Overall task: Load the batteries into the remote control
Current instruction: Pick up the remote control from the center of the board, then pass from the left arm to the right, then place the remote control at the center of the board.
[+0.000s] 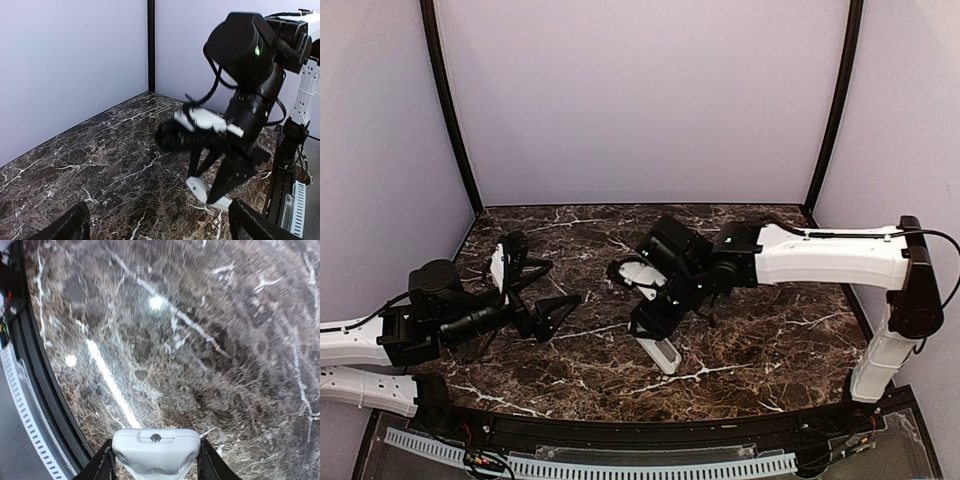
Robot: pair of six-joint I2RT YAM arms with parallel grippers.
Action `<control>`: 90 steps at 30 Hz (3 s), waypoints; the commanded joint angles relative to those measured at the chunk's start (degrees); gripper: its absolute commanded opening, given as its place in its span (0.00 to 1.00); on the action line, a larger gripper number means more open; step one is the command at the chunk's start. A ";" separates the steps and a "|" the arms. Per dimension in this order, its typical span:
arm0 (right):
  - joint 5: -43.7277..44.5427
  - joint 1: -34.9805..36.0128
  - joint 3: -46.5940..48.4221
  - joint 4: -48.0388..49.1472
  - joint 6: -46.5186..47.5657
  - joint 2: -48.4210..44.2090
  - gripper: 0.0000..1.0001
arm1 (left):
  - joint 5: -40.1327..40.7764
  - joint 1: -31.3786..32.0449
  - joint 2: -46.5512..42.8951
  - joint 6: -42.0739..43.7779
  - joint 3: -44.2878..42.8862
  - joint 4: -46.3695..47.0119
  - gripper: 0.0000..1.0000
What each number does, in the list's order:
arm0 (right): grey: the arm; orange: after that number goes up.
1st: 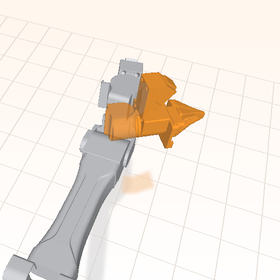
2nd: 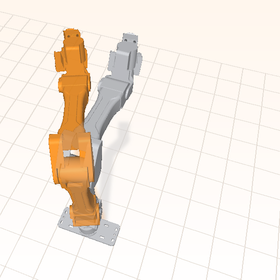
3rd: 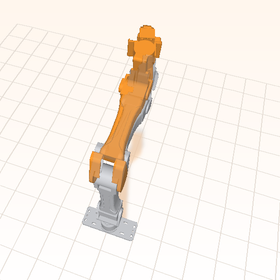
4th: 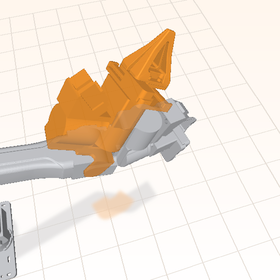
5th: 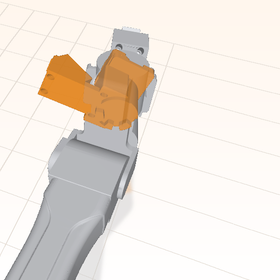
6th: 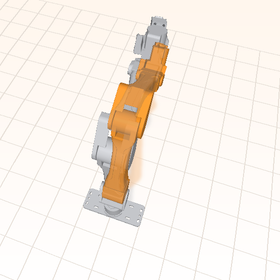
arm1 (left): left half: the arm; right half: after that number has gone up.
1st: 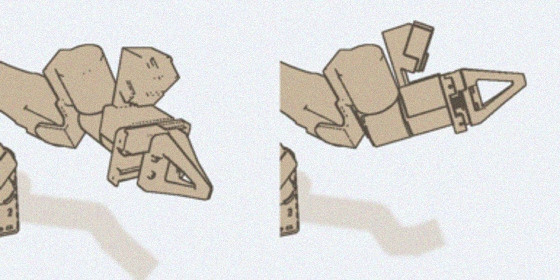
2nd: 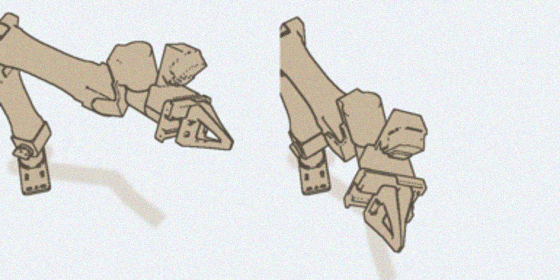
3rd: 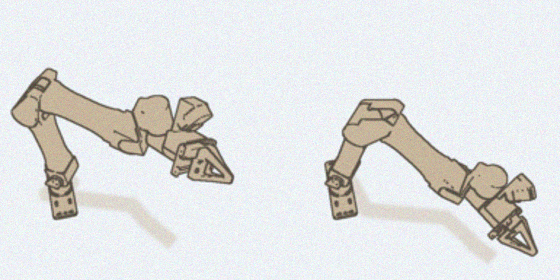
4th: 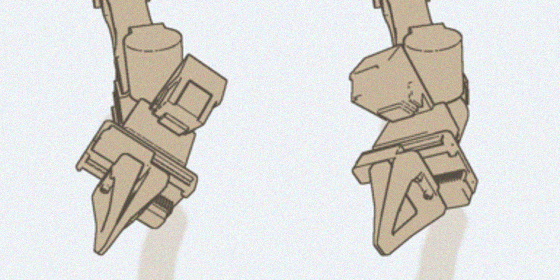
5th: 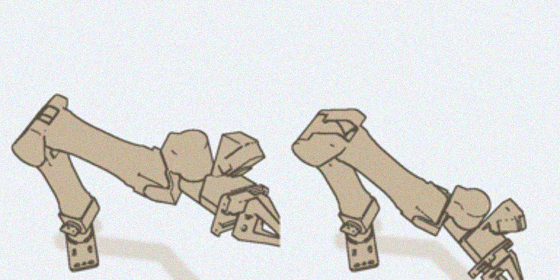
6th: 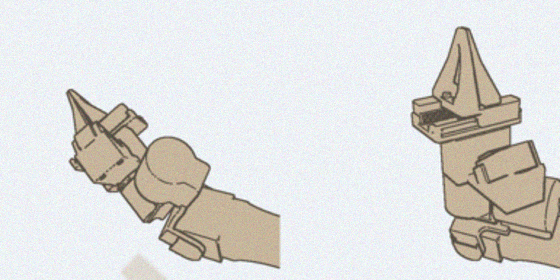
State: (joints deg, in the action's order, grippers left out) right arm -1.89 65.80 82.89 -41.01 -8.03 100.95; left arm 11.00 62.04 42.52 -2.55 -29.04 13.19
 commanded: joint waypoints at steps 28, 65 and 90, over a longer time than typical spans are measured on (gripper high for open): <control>-26.91 -4.18 -15.64 39.60 0.74 -25.10 0.29 | -36.51 0.15 25.51 -1.77 -13.55 12.15 0.94; 12.67 -6.06 -13.24 15.35 -11.73 -23.45 0.99 | 1.65 -0.16 43.37 -30.04 -25.99 -31.01 0.15; 14.72 -6.06 -14.34 10.43 -13.80 -21.39 0.99 | -10.43 -2.19 73.89 -22.47 -44.93 -50.43 0.57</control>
State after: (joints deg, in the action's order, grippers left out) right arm 10.94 59.92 69.47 -30.22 -20.78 80.99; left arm 2.79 60.25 112.46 -27.33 -75.50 -34.28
